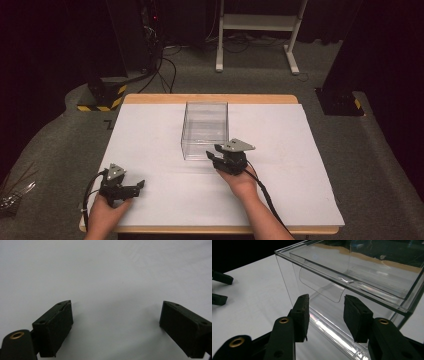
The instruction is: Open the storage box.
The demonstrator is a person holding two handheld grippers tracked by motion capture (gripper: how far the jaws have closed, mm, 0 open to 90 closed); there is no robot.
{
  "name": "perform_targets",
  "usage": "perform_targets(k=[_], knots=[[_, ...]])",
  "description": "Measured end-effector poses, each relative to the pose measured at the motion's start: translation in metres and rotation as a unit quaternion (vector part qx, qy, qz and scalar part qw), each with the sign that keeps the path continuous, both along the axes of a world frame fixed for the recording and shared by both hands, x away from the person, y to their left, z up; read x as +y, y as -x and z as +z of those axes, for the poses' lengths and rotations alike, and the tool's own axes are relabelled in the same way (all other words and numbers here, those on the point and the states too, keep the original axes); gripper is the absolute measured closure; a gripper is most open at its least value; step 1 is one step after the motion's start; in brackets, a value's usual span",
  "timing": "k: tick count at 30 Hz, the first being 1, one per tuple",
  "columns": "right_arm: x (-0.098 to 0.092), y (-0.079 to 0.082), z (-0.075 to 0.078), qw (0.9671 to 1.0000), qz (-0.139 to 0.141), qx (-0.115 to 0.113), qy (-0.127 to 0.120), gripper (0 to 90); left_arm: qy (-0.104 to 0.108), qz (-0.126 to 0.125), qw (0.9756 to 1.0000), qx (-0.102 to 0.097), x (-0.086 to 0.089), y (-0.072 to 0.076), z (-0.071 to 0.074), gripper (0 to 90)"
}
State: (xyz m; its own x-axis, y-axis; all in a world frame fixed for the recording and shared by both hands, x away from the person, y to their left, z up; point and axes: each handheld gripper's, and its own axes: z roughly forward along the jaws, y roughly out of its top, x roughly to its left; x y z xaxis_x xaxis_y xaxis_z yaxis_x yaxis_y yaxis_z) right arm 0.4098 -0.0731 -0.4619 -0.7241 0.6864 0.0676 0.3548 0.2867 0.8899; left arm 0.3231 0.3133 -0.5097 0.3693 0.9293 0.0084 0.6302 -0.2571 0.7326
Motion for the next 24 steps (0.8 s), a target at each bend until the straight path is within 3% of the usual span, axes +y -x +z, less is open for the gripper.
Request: perform_targets(k=[24], knots=[[0.0065, -0.01, -0.0043, 0.9998, 0.016, -0.011, -0.006, 66.7, -0.002, 0.001, 1.0, -0.003, -0.0006, 0.0004, -0.0001, 11.8]])
